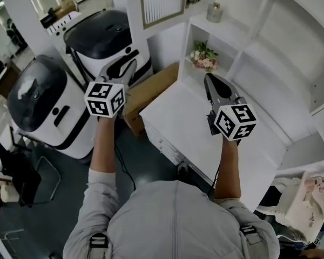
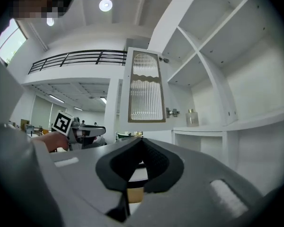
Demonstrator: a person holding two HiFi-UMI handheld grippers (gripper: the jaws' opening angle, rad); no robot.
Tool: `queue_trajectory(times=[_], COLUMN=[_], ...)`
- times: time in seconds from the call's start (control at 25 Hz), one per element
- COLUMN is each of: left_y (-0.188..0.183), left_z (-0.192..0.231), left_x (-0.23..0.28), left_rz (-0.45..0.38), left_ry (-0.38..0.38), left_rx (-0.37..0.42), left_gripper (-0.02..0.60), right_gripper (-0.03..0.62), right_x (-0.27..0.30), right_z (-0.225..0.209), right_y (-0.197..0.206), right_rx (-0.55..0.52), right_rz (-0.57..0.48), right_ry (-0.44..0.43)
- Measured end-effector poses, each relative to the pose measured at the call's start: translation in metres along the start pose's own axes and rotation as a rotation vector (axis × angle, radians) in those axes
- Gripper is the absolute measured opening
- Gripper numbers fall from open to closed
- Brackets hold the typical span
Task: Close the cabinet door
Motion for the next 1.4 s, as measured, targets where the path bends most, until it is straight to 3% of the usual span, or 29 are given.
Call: queue_trajectory(times=[0.4,0.6,1.0,1.4], left_y=[-0.016,-0.017,-0.016,-0.012], left_z=[0.036,0.039,0.03,-0.014], left_x=[0.068,0.084,0.081,0.071], left_rz=[-0.056,-0.042,-0.063,-0.065], left_ry=[-0.085,-0.096,-0.117,0.035], left_rx=[-0.059,-0.063,-0.086,-0.095], left_gripper=[0.163,0.126,0.12,0.089], right_gripper=[0.002,0.002,0.002,0.002], right_x=[0.053,0.053,0.035,0.01], right_z=[-0.048,-0.062,-0.076,-0.072], right_y=[0.015,0.022,0.023,0.017], right_rx=[0.019,0.041,0.075,0.055], right_rz=[0.014,0.016,0.007,0.016], right_ry=[-0.047,-0.02,0.043,0.097])
Point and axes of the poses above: the fingertips, and each gripper's own axes: x forward along the fingers, z to its left, y out of its underside, the point moved 4 cm from there along -x, backward along the fingers, and after that the axes turned 12 degrees about -x, right-handed, at the moved point
